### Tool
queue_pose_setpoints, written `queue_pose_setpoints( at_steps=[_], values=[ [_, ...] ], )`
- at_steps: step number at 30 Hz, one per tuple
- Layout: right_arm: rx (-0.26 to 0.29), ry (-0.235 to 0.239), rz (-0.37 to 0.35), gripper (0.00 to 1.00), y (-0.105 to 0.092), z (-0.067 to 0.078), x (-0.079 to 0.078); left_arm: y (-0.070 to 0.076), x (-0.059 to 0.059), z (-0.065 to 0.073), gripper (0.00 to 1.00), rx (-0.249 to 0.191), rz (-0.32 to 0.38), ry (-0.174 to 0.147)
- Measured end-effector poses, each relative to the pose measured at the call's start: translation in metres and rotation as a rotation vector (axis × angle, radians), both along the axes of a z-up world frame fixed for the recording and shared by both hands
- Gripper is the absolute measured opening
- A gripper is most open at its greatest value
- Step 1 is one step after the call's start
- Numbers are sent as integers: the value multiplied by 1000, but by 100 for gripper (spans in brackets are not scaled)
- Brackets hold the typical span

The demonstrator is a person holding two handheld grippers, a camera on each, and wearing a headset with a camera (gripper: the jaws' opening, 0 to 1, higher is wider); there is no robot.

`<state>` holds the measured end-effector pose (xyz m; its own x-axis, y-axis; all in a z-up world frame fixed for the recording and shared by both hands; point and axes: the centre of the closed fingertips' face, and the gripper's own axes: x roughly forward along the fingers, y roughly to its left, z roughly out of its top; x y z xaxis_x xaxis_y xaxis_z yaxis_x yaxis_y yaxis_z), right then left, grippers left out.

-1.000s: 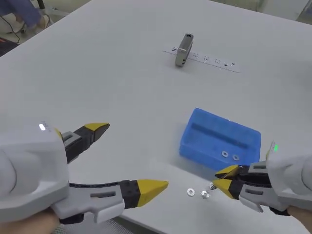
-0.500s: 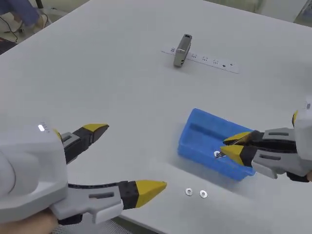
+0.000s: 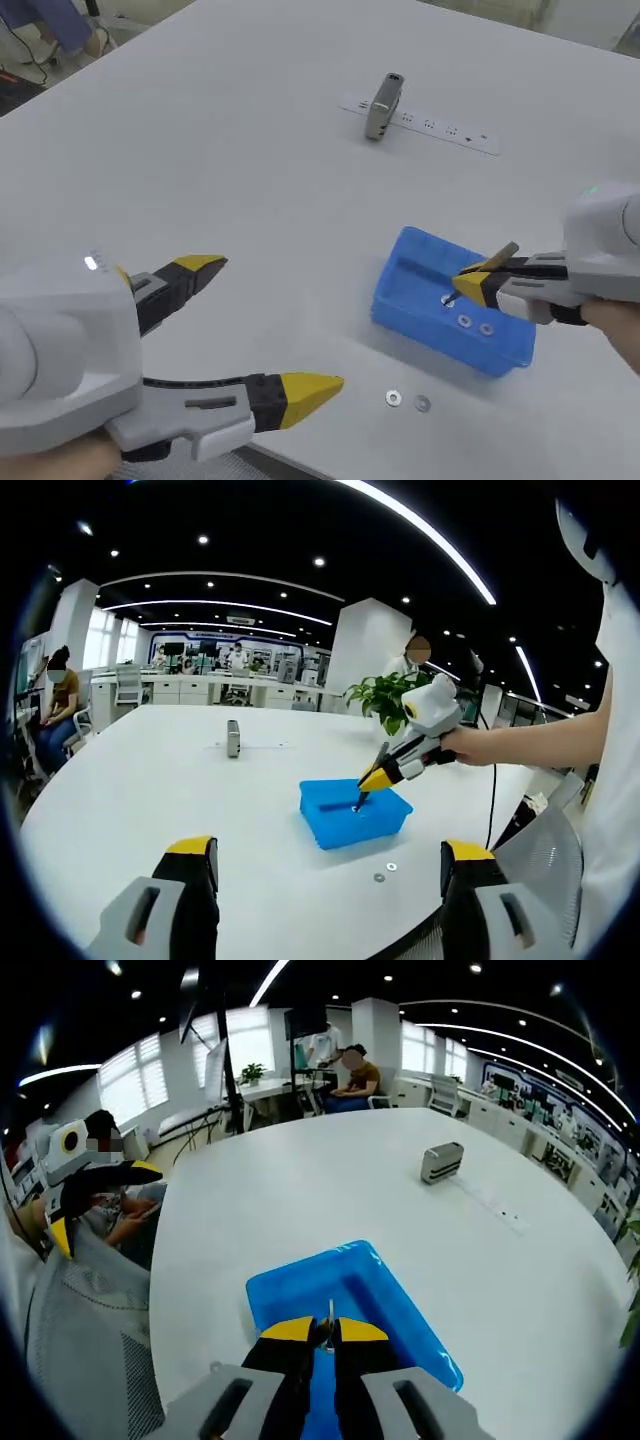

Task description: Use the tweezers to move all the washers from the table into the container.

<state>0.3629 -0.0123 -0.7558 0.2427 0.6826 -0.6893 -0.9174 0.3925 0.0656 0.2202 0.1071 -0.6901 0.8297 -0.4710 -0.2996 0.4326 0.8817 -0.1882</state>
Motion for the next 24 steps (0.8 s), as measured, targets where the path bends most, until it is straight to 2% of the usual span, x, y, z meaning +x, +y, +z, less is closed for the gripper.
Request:
queue_pose_setpoints(
  at_steps=[5, 10, 18, 24],
  values=[
    [-8, 39, -29, 3, -2, -10, 3, 0, 0, 0, 94, -1, 0, 2],
    [-30, 57, -37, 3, -3, -17, 3, -2, 0, 0, 94, 0, -3, 4],
    [-41, 55, -27, 4, -3, -22, 3, -1, 2, 2, 94, -7, 1, 1],
    [-42, 35, -27, 4, -5, -17, 3, 2, 1, 1, 94, -3, 3, 2]
  ],
)
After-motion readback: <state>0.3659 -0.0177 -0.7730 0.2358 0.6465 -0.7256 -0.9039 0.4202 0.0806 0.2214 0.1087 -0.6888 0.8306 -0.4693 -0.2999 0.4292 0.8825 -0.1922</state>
